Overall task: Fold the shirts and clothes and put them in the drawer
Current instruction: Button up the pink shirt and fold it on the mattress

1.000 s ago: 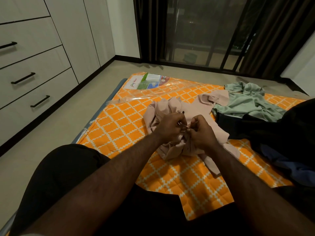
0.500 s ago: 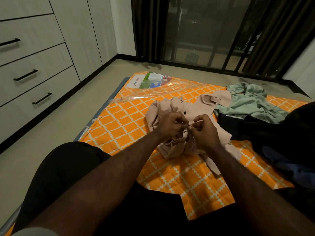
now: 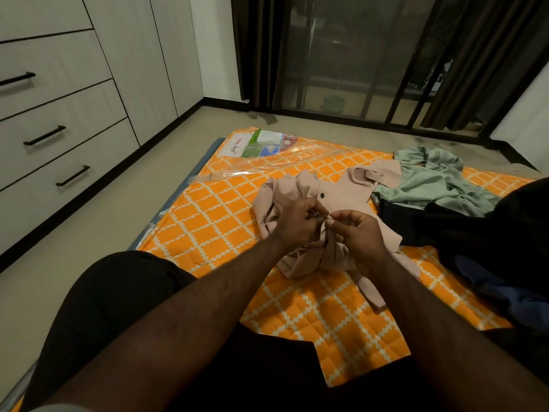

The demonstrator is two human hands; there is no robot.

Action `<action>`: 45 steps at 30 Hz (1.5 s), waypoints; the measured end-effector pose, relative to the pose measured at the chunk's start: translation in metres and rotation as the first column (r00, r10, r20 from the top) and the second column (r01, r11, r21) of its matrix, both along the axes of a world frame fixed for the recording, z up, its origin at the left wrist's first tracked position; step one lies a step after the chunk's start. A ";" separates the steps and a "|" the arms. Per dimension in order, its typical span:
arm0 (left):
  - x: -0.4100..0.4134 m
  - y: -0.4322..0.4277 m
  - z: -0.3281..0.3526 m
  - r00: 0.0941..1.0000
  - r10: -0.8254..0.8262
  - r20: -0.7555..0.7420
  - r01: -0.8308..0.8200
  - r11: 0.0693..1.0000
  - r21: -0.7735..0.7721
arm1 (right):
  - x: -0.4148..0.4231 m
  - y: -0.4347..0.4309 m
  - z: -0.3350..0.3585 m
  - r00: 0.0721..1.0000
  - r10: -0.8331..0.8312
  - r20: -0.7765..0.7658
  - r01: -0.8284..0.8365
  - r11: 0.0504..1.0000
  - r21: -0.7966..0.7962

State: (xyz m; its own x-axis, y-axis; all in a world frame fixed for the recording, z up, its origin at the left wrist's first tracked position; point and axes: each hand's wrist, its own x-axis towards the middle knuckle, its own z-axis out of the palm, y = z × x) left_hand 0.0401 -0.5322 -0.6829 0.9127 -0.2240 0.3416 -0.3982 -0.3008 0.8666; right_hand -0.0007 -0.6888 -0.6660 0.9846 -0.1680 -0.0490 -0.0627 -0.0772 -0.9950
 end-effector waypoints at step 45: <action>-0.015 -0.017 -0.002 0.906 0.104 -0.410 -0.202 0.958 -0.203 | -0.004 0.007 -0.002 0.971 -0.064 0.229 0.170 0.860 -0.481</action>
